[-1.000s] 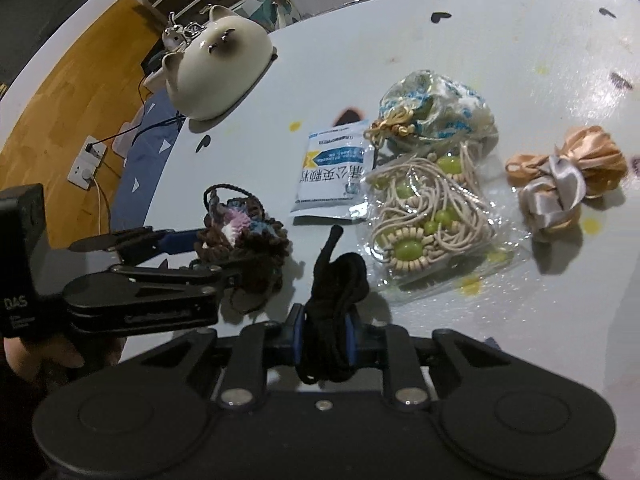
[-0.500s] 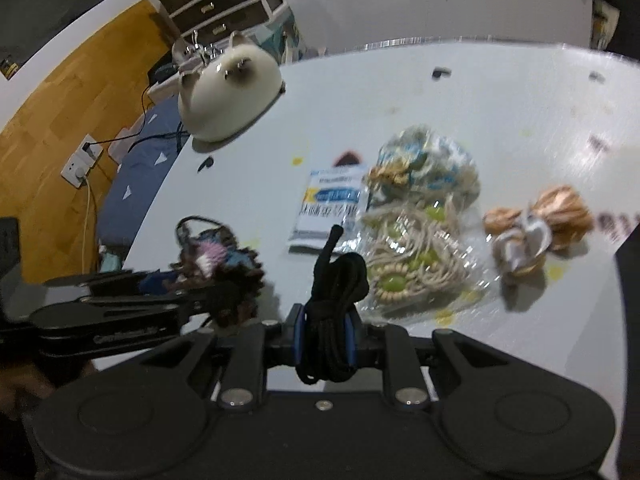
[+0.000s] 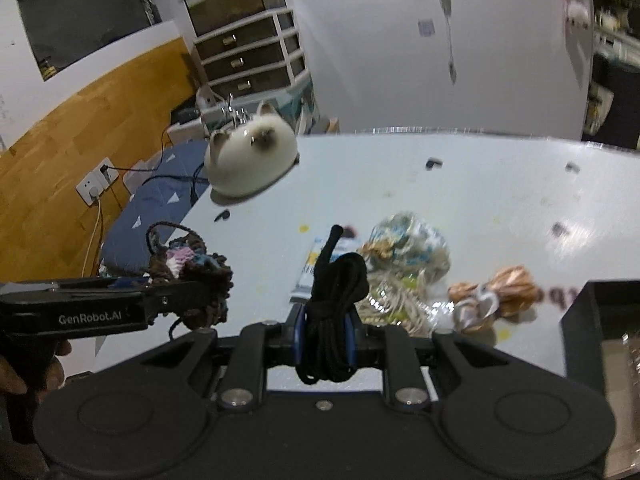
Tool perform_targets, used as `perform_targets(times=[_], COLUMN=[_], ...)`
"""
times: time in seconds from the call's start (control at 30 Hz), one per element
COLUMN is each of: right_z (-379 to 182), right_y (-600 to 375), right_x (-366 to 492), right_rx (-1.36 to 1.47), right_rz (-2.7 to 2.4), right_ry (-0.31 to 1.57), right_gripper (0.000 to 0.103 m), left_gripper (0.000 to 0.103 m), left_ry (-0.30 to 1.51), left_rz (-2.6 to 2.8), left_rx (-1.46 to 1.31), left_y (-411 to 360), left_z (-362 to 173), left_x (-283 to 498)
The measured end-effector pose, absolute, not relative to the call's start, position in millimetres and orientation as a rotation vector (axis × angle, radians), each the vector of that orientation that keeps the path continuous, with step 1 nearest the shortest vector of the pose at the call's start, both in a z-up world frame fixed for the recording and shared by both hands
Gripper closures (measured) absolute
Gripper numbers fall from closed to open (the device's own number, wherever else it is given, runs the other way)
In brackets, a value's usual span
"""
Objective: Organize soft objects
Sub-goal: 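Lift the knitted pouch and black item and carry them toward the box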
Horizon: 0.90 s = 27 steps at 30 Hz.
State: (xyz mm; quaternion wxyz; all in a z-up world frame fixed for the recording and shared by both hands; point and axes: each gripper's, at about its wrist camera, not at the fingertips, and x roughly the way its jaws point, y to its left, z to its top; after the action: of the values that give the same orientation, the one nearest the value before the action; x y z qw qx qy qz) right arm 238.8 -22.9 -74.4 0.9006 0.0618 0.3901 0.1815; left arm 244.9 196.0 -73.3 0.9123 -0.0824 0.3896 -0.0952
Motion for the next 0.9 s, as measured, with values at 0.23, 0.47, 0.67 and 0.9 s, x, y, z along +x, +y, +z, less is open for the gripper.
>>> perform_targets(times=[0.23,0.47,0.67,0.9], right_z=[-56.2,-47.1,-40.8,-40.4], right_y=[-45.9,-82.9,-126.1,-188.4], right_x=[218.1,201.4,196.9,195.1], right_rx=[0.119,0.131,0.126,0.151], right_rz=[0.372,0.389,0.381,0.347], right_ry=[0.726,0.679,0.673,0.673], right_gripper=[0.082,0.082,0.082,0.082], left_gripper=[0.054,0.054,0.054,0.054], left_ry=[0.753,0.723,0.719,0.715], left_rz=[-0.162,-0.150,-0.171,-0.224], left_rx=[-0.148,-0.160,-0.171,-0.166], left_y=[176.0,142.3,95.7,34.6], left_z=[-55.8,-47.1,-41.6,-39.1], left_x=[225.4,213.1,211.9,215.7])
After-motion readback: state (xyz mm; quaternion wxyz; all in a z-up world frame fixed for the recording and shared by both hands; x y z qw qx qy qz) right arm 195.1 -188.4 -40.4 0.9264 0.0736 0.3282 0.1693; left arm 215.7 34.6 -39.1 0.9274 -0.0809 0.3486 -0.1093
